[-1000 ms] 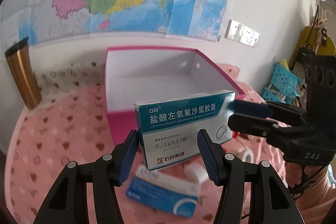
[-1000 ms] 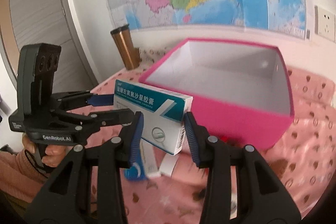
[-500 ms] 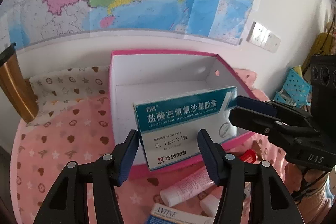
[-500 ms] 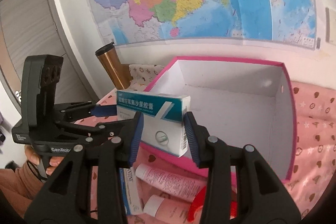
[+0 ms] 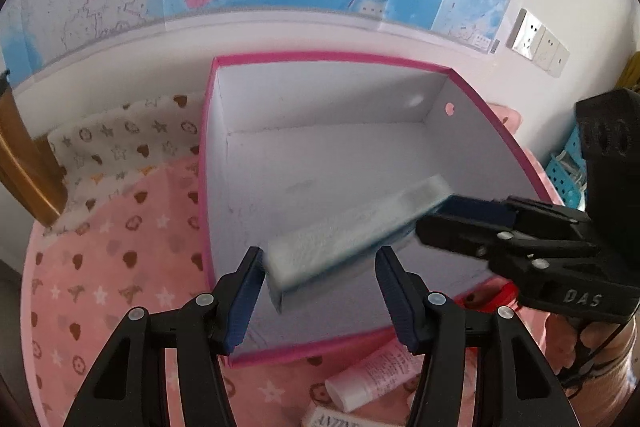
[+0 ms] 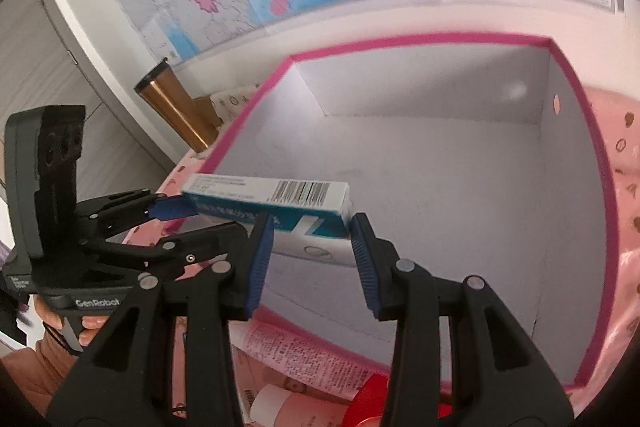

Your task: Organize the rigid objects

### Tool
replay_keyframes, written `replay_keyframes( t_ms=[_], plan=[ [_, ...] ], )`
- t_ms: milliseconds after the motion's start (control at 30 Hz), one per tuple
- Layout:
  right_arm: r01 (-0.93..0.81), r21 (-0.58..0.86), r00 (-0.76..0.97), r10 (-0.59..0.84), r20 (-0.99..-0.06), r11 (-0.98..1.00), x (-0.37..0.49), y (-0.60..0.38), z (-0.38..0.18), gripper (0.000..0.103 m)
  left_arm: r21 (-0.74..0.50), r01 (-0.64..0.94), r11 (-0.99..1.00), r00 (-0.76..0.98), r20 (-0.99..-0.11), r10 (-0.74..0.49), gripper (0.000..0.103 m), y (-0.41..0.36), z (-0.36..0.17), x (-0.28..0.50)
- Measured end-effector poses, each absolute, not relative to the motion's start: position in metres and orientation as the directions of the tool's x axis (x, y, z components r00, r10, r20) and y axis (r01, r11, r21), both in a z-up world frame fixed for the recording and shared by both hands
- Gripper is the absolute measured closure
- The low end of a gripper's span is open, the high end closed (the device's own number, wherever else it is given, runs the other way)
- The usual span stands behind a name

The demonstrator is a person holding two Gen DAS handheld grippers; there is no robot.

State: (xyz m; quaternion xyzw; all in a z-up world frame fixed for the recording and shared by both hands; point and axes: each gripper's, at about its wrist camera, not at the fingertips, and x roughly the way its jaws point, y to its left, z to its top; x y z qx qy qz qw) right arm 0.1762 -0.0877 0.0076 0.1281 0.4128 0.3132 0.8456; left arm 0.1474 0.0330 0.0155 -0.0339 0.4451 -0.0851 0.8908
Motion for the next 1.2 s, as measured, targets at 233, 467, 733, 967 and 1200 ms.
replay_keyframes(
  t_ms=[233, 467, 733, 967, 1200],
  plan=[
    [-0.423, 0.433, 0.459, 0.6, -0.656, 0.796, 0.183, -0.075, 0.0, 0.06, -0.081, 0.101, 0.992, 0.624, -0.771, -0.127, 0.045, 0.032, 0.015, 0.148],
    [-0.403, 0.424, 0.475, 0.582, -0.661, 0.811, 0.176, -0.096, 0.0, 0.06, -0.057, 0.117, 0.991, 0.67, -0.732, -0.121, 0.045, 0.031, 0.019, 0.134],
    [-0.441, 0.392, 0.541, 0.588, -0.602, 0.807, 0.136, -0.121, 0.015, 0.057, -0.084, 0.143, 0.986, 0.764, -0.624, -0.164, 0.035, 0.033, 0.038, 0.097],
    [-0.416, 0.357, 0.623, 0.548, -0.559, 0.837, 0.091, -0.165, 0.025, 0.052, -0.106, 0.235, 0.966, 0.786, -0.565, -0.253, 0.029, 0.011, 0.043, 0.058],
    [-0.319, 0.354, 0.618, 0.476, -0.625, 0.879, 0.069, -0.201, -0.003, 0.052, -0.174, 0.343, 0.923, 0.687, -0.624, -0.373, 0.029, -0.027, 0.013, 0.051]
  ],
)
